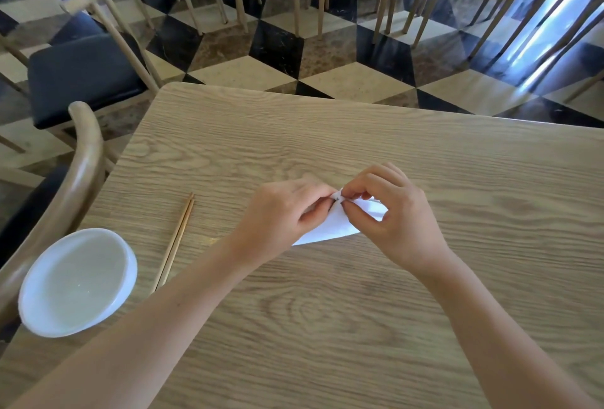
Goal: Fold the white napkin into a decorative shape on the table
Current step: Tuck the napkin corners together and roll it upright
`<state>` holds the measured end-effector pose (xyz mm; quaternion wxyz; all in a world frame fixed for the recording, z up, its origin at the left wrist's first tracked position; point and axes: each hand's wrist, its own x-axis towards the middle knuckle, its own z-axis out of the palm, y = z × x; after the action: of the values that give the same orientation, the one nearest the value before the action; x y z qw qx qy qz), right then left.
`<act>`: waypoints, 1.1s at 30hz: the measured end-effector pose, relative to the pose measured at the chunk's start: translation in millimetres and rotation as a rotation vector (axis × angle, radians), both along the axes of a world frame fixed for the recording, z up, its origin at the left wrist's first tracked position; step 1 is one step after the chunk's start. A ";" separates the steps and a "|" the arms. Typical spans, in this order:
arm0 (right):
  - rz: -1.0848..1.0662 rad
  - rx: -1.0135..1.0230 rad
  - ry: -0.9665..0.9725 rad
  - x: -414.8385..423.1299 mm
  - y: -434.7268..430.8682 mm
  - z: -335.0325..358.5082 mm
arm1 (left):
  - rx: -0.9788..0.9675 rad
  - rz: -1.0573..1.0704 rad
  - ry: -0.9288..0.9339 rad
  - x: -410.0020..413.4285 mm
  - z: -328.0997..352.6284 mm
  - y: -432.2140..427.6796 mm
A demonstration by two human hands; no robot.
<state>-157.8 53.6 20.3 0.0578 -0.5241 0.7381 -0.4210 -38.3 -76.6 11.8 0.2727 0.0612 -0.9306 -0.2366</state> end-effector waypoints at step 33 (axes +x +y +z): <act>0.097 0.270 -0.503 -15.3 -0.4 -9.9 | 0.481 0.062 -0.257 17.6 -28.2 4.1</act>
<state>-173.1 53.2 10.5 0.3283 -0.4254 0.7240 -0.4324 -20.7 -72.5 -16.4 0.1369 0.1820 -0.8723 -0.4327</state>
